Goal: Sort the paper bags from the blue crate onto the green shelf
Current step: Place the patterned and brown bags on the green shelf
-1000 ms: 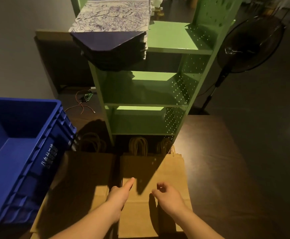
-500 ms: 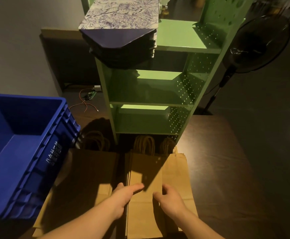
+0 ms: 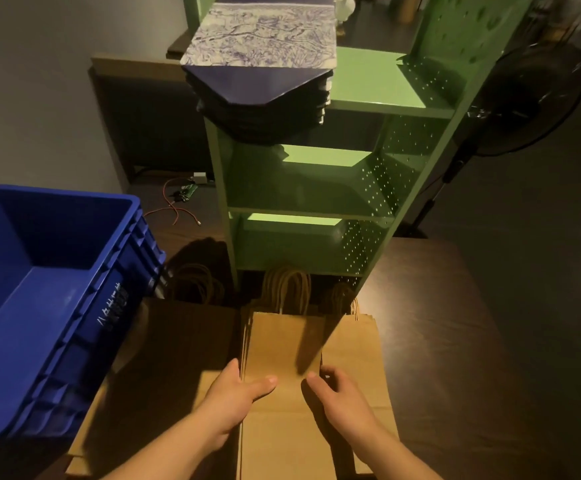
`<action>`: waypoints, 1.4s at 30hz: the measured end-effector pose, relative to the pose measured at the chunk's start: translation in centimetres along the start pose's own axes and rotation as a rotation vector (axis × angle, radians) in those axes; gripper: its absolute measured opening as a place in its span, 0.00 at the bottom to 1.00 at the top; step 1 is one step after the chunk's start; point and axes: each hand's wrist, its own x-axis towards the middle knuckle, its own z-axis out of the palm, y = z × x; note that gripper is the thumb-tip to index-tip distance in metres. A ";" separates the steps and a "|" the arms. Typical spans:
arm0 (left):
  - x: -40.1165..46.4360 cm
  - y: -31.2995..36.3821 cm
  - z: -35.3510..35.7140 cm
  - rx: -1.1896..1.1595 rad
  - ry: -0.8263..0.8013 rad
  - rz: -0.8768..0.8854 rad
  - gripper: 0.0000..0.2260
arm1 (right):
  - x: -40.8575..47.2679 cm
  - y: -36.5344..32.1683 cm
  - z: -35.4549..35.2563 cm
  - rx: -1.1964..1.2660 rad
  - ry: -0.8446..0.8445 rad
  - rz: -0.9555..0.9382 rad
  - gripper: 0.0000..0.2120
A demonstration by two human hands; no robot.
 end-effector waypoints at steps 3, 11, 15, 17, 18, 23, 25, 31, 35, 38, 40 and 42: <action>-0.1 -0.6 -1.4 -0.025 -0.006 0.007 0.54 | -0.2 -0.8 0.1 0.178 -0.090 0.000 0.40; -4.8 3.1 -1.3 -0.186 -0.116 0.039 0.29 | -3.0 -5.2 -2.9 0.471 -0.471 -0.041 0.21; -6.3 5.8 -0.2 -0.374 -0.037 0.052 0.38 | -3.4 -7.0 -4.0 0.363 -0.376 -0.088 0.20; -6.5 7.3 0.3 -0.358 0.018 0.077 0.45 | -4.0 -7.9 -4.2 0.332 -0.314 -0.131 0.21; -6.5 8.0 0.5 -0.348 0.044 0.096 0.48 | -4.4 -8.4 -4.5 0.330 -0.292 -0.159 0.22; -6.9 10.5 0.8 -0.283 0.099 0.177 0.54 | -5.4 -10.2 -6.0 0.379 -0.266 -0.280 0.31; -6.7 11.0 0.7 -0.277 0.088 0.206 0.60 | -5.8 -11.5 -6.5 0.419 -0.226 -0.288 0.36; -6.3 11.6 0.2 -0.436 0.038 0.200 0.62 | -7.2 -14.8 -7.9 0.468 -0.202 -0.347 0.29; -7.8 12.0 0.0 -0.564 -0.064 0.212 0.58 | -8.0 -15.9 -8.6 0.427 -0.252 -0.372 0.32; -8.1 11.6 0.0 -0.551 -0.047 0.218 0.55 | -8.2 -16.3 -8.6 0.403 -0.285 -0.384 0.36; -7.9 11.4 0.1 -0.518 0.002 0.212 0.57 | -8.2 -16.3 -8.6 0.400 -0.305 -0.398 0.37; -7.7 11.3 0.1 -0.521 0.016 0.207 0.57 | -8.1 -16.2 -8.6 0.415 -0.326 -0.417 0.40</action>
